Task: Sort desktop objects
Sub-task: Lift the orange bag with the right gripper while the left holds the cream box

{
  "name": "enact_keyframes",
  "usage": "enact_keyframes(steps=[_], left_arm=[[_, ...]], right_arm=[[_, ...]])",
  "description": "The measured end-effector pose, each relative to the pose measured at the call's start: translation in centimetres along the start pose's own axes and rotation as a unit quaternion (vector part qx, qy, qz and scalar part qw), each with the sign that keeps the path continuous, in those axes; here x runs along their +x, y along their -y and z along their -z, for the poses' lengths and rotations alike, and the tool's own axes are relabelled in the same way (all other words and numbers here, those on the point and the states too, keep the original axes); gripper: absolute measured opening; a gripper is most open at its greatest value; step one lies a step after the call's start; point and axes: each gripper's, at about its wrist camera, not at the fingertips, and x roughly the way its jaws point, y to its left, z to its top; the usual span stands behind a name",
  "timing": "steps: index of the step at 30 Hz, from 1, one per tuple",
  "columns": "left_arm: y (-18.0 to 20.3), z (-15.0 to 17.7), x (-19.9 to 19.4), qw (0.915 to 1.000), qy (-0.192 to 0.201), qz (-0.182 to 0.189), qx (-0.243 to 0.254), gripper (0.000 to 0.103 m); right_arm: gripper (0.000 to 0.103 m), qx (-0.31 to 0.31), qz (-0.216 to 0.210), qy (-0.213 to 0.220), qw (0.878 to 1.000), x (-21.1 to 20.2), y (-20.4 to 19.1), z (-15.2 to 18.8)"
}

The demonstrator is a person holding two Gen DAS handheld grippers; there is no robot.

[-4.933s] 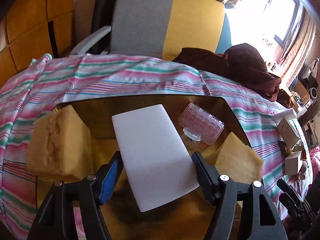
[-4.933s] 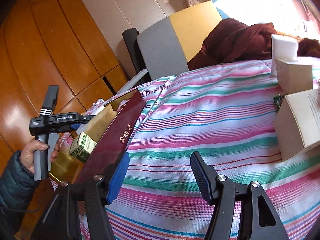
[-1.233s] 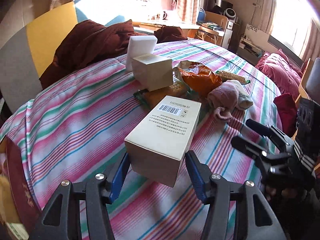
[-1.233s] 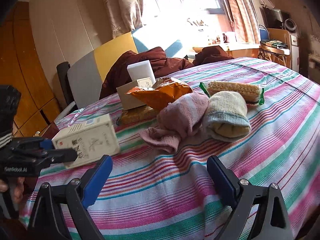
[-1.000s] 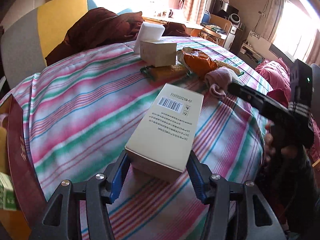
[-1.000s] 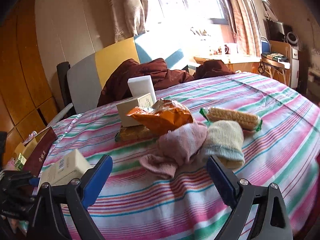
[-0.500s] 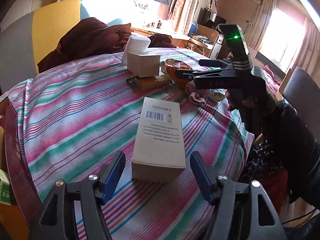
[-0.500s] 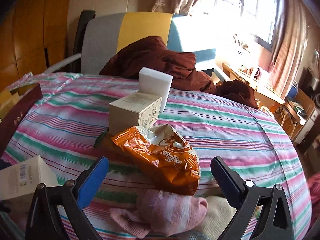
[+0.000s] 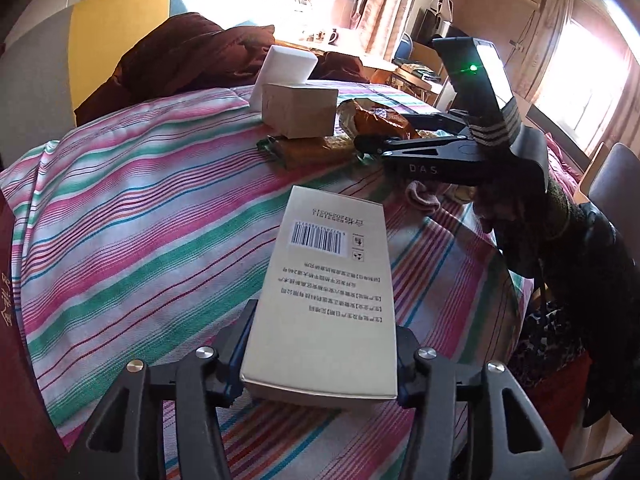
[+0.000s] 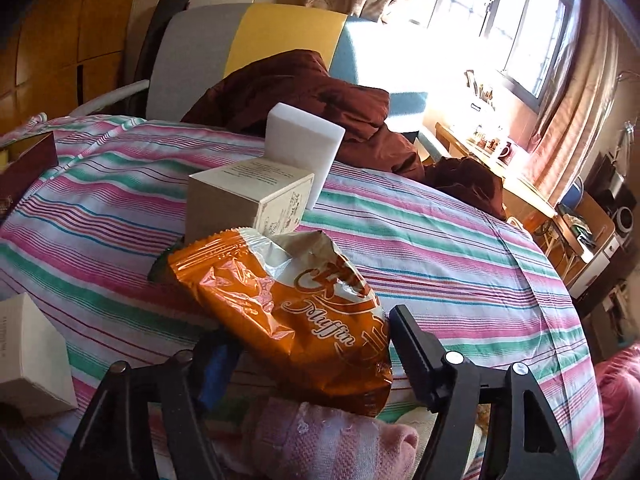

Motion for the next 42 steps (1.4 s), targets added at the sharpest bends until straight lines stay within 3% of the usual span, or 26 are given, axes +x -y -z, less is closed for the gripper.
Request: enact_keyframes(steps=[4,10,19,28,34,36,42], left_arm=[[-0.5,0.9,-0.7,0.9997,0.024,-0.009,-0.001,0.054],[-1.8,2.8,-2.3,0.9985,0.052,-0.005,-0.016,0.054],[-2.3,5.5,-4.7,0.9970,0.067,-0.022,-0.032,0.054],[-2.4,6.0,-4.9,0.9958,0.074,-0.025,-0.048,0.055],[-2.4,5.8,-4.7,0.9957,0.073,-0.025,-0.051,0.055],[-2.5,5.7,-4.7,0.9956,0.073,-0.024,-0.053,0.055],[-2.6,5.5,-4.4,0.9961,0.073,-0.014,-0.048,0.061]], right_arm=[[0.072,0.001,-0.028,0.026,0.999,-1.7,-1.5,-0.1],[0.063,-0.014,-0.069,0.050,0.996,-4.6,-4.6,0.4],[0.063,0.003,-0.165,0.050,0.985,-8.5,-7.7,2.5],[0.074,0.066,-0.143,0.038,0.987,-8.5,-5.7,3.4],[0.075,0.025,-0.142,0.019,0.989,-7.1,-5.5,2.5],[0.081,-0.011,-0.157,0.012,0.988,-6.4,-5.5,1.3],[0.083,-0.153,-0.185,-0.042,0.970,-4.2,-6.4,-1.7]])
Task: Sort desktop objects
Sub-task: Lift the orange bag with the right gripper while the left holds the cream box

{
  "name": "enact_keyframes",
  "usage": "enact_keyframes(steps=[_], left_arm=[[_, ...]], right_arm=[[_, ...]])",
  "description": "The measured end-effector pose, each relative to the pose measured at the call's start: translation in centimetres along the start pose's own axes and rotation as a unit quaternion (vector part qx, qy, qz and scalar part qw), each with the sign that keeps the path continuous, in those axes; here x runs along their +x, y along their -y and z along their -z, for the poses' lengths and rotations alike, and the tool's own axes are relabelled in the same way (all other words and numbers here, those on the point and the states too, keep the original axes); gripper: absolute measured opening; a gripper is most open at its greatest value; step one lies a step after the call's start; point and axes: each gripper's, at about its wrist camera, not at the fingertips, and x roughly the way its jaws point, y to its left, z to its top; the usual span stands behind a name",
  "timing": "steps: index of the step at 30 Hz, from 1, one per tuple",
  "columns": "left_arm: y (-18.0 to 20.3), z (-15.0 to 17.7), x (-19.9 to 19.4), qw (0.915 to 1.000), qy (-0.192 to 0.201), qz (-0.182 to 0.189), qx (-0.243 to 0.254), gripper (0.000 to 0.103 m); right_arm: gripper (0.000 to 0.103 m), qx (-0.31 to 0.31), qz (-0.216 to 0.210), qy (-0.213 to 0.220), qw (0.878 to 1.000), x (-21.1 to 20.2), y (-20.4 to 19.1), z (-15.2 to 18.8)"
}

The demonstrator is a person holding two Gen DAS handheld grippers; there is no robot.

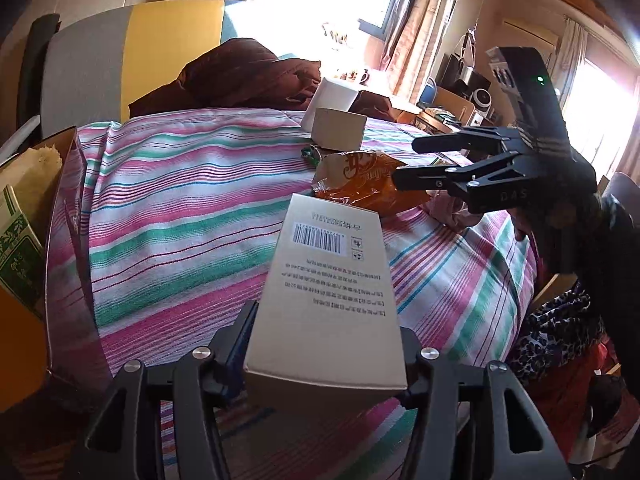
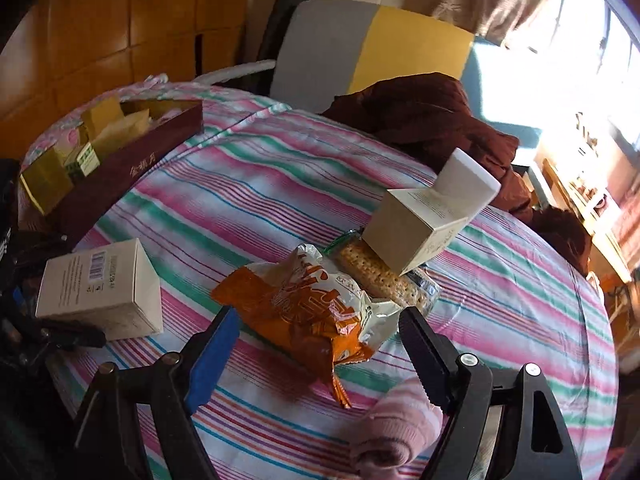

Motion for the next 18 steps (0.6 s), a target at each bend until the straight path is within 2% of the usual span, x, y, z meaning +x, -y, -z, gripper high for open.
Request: enact_keyframes(steps=[3,10,14,18], left_arm=[[-0.1,-0.1,0.2,1.0000,0.000,0.006,0.003,0.062],[-0.3,-0.4,0.7,0.9998,-0.002,0.018,0.007,0.063],[-0.7,-0.5,0.7,0.9995,0.000,0.030,-0.007,0.064],[-1.3,-0.9,0.9,0.9987,-0.005,0.040,-0.031,0.064]], right_arm=[[0.083,-0.048,-0.016,-0.032,0.998,1.1,-0.3,-0.8],[0.081,-0.133,-0.024,-0.090,0.987,4.3,-1.7,-1.7],[0.074,-0.148,-0.012,-0.089,0.985,4.6,-1.7,-1.7],[0.079,-0.143,-0.015,-0.101,0.984,4.8,-1.1,-1.2]])
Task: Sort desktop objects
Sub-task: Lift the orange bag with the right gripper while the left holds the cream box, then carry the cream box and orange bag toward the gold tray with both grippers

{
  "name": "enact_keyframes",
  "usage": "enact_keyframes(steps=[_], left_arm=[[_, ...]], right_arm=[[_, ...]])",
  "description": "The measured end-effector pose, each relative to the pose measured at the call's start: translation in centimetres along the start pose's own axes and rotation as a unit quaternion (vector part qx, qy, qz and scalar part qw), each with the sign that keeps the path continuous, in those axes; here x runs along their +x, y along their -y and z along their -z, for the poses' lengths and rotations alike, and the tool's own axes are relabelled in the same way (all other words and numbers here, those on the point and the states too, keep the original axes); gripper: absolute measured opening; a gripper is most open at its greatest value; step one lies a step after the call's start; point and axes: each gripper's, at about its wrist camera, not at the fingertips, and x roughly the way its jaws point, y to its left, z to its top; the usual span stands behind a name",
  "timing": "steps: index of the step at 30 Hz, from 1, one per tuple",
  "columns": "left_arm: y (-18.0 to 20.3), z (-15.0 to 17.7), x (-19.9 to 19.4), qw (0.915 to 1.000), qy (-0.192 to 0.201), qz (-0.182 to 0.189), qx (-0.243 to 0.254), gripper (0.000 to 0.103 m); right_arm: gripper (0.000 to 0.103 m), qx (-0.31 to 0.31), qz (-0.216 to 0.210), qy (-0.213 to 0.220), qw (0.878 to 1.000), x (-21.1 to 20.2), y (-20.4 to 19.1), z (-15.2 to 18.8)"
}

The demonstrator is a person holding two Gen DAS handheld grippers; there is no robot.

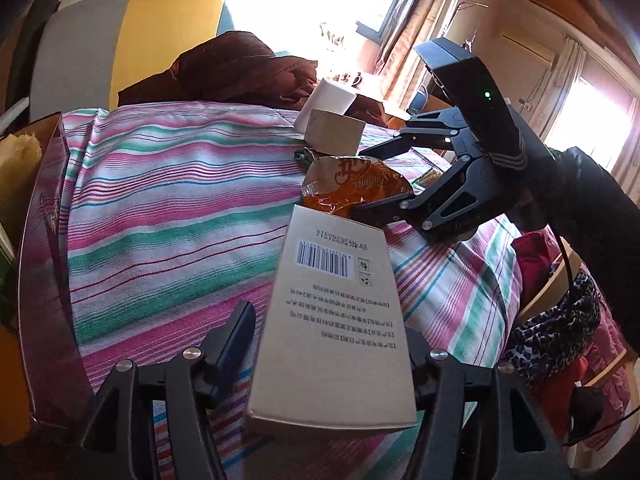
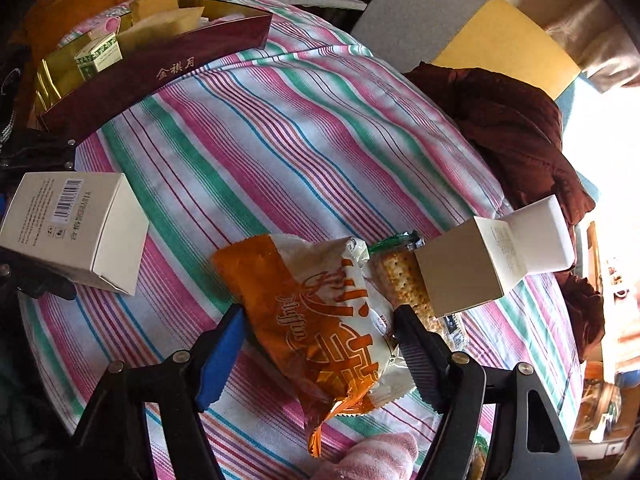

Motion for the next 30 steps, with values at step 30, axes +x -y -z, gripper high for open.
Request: enact_keyframes(steps=[30], left_arm=[[2.1,1.0,-7.1,0.9936,0.076,-0.082,0.019,0.057]], right_arm=[[0.066,0.329,-0.010,0.192,0.925,-6.3,-7.5,3.3]])
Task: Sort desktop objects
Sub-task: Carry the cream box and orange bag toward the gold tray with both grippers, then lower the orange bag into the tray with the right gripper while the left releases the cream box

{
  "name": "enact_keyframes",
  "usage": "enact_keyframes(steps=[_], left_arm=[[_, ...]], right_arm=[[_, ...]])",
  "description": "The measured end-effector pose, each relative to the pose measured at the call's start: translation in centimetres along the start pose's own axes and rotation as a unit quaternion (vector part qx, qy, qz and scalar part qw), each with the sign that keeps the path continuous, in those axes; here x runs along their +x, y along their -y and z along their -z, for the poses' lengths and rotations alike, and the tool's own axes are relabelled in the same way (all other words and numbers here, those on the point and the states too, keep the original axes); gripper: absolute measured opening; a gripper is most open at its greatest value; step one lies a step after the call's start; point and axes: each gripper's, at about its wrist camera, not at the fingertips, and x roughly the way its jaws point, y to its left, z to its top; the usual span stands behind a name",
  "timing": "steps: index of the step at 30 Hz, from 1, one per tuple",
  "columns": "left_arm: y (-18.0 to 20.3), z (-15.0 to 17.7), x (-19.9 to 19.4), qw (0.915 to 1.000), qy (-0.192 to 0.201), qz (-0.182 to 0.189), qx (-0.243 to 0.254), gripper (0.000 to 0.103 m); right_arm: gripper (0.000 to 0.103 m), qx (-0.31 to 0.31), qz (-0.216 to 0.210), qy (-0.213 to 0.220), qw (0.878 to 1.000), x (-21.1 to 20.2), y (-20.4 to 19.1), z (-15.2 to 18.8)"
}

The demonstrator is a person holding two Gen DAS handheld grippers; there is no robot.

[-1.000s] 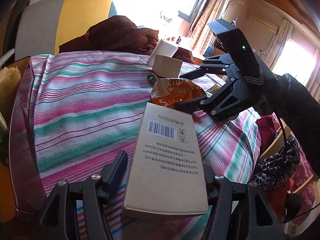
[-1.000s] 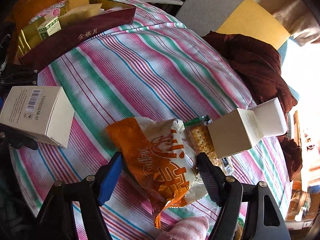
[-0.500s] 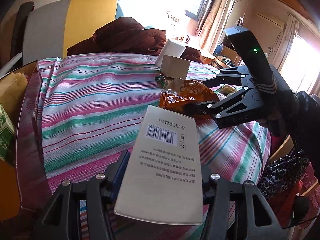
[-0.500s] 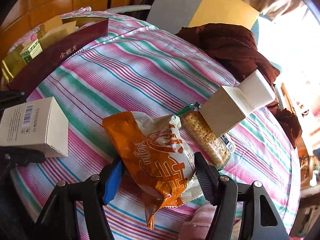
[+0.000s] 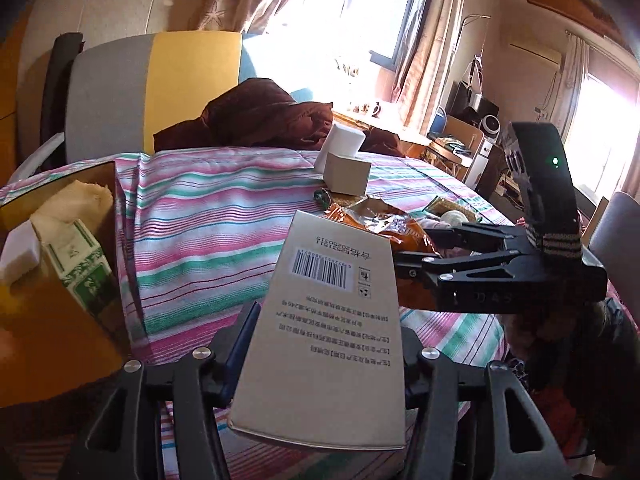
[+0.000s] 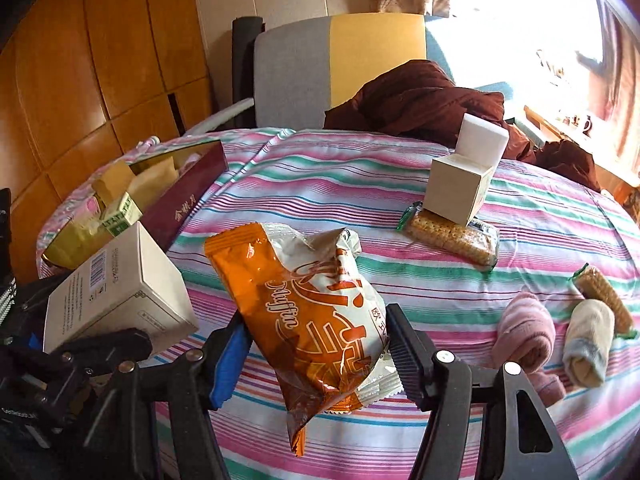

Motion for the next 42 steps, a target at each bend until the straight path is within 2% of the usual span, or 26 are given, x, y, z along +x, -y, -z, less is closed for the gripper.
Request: enact_keyframes(steps=[5,11,17,23,28,32,38,42], left_arm=[[-1.4,-0.3,-3.4,0.9991,0.029,-0.030,-0.005,0.057],[-5.4,-1.4,-6.5,0.9937,0.051,-0.098,-0.023,0.057],[-11.4,-0.8,-9.0,0.9804,0.044,-0.184,-0.055,0.057],[-16.2,0.8,-10.2,0.9660,0.020,-0.243,-0.086,0.057],[-18.9,1.3,-10.3,0.9596,0.009,-0.263,-0.099,0.057],[-20.7,1.7,-9.9,0.9550,-0.003,-0.278,-0.105,0.053],[-22.2,2.5,-9.8,0.9555,-0.009,-0.270,-0.119,0.052],[-22.7,3.3,-10.3,0.9565,-0.005,-0.262,-0.128,0.052]], right_arm=[[0.066,0.001,-0.025,0.023,0.999,-0.5,-2.8,-0.4],[0.066,-0.021,-0.058,0.043,0.997,-0.3,-6.9,-1.9],[0.066,-0.047,-0.101,0.056,0.992,0.2,-11.0,-3.7],[0.066,-0.103,-0.145,0.054,0.983,1.5,-16.8,-5.6],[0.066,-0.139,-0.170,0.039,0.975,3.6,-21.3,-6.7],[0.066,-0.166,-0.160,0.015,0.973,6.4,-24.3,-6.8],[0.065,-0.211,-0.134,0.007,0.968,8.5,-26.9,-6.4],[0.065,-0.229,-0.138,-0.025,0.963,9.4,-27.3,-5.3]])
